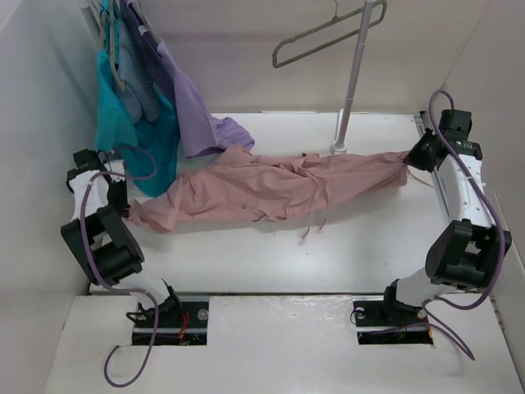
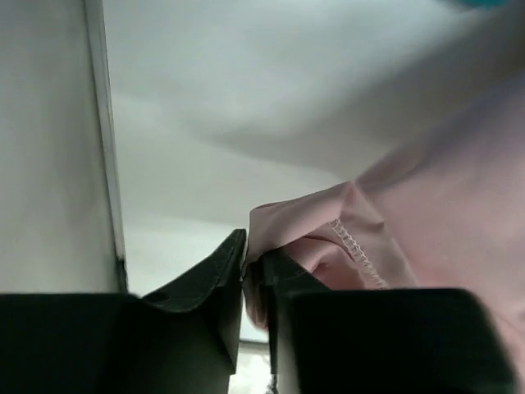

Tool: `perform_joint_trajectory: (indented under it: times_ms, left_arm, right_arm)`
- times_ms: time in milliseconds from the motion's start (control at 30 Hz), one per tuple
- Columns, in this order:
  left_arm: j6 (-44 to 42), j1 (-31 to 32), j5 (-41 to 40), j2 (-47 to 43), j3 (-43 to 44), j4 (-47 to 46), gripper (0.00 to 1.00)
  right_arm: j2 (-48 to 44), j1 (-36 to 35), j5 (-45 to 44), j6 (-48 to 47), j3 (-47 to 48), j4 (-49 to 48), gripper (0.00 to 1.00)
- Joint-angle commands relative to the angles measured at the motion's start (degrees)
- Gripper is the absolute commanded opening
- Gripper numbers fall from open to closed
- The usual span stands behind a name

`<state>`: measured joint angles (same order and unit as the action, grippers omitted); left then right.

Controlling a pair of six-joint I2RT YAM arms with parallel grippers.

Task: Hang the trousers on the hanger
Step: Flatten out the trousers at the center of the board.

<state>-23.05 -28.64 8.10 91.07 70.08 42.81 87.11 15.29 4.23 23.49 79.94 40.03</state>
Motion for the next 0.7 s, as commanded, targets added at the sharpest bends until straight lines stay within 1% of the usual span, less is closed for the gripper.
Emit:
perform_joint_trajectory:
  times_ms: [0,33,67,100,133,200,233,267,333,367,400,433,467,500,567,600,667]
  left_arm:
    - [-1.46,-2.64,-4.19,4.18,0.06,6.50,0.13]
    - [-2.08,-2.65,-6.14,4.90,-1.25,5.98,0.21]
    - [-4.26,-2.65,-7.12,4.91,-3.79,5.10,0.35]
    - [-4.29,-2.65,-7.13,3.52,-5.03,4.57,0.35]
    - [-7.07,-2.65,-7.13,1.94,-6.00,4.04,0.45]
    - [-9.99,-2.65,-6.52,-1.93,-7.15,1.77,0.52]
    - [-11.13,-2.65,-6.52,-5.77,-7.15,0.88,0.54]
    - [-14.01,-2.65,-6.52,-7.64,-7.15,0.18,0.54]
    - [-17.10,-1.86,-6.52,-10.81,-7.68,-0.44,0.55]
    - [-18.86,0.23,-5.04,-13.61,-7.68,0.17,0.55]
    - [-22.44,1.91,-3.98,-14.94,-8.20,1.39,0.55]
    - [-23.78,3.84,-2.66,-16.26,-8.82,4.45,0.55]
    - [-24.75,6.03,1.01,-18.88,-8.82,5.87,0.55]
    - [-24.76,10.84,2.61,-20.13,-9.52,7.02,0.57]
    - [-21.45,16.57,3.59,-22.15,-11.89,7.03,0.63]
    - [-19.51,22.08,3.59,-22.68,-12.77,6.16,0.63]
    - [-15.30,26.69,3.59,-22.69,-15.32,4.92,0.64]
  right_arm:
    - [-1.33,-0.35,-2.03,-0.99,2.76,-0.30,0.00]
    - [-1.33,-0.35,-1.42,-0.99,1.72,-0.30,0.00]
    - [-1.94,-0.35,-0.72,-0.99,0.49,-1.09,0.00]
    - [-1.94,-0.35,-0.71,-0.99,-0.22,-1.10,0.00]
    - [-1.94,-0.87,-0.71,-0.99,-0.75,-1.62,0.00]
    - [-2.47,-0.87,-0.71,-0.99,-1.54,-1.62,0.00]
    - [-2.47,-0.87,-0.71,-0.99,-1.54,-1.62,0.00]
    - [-2.47,-0.87,-0.71,-0.99,-2.07,-1.62,0.00]
    - [-2.47,-0.87,-0.19,-0.99,-2.07,-1.62,0.00]
    - [-2.47,-0.87,-0.19,-0.99,-2.07,-1.62,0.00]
    - [-2.47,-0.87,-0.19,-0.99,-2.07,-1.62,0.00]
    - [-2.47,-0.87,-0.19,-0.99,-2.07,-1.62,0.00]
    - [-2.47,-1.40,-0.19,-0.99,-2.07,-1.62,0.00]
    - [-2.47,-1.40,-0.19,-0.99,-2.68,-1.62,0.00]
    - [-2.47,-1.40,-0.19,-0.99,-3.38,-1.62,0.00]
    - [-2.47,-1.40,-0.19,-0.99,-3.39,-2.14,0.00]
    - [-3.08,-1.40,-0.19,-0.99,-4.96,-2.15,0.00]
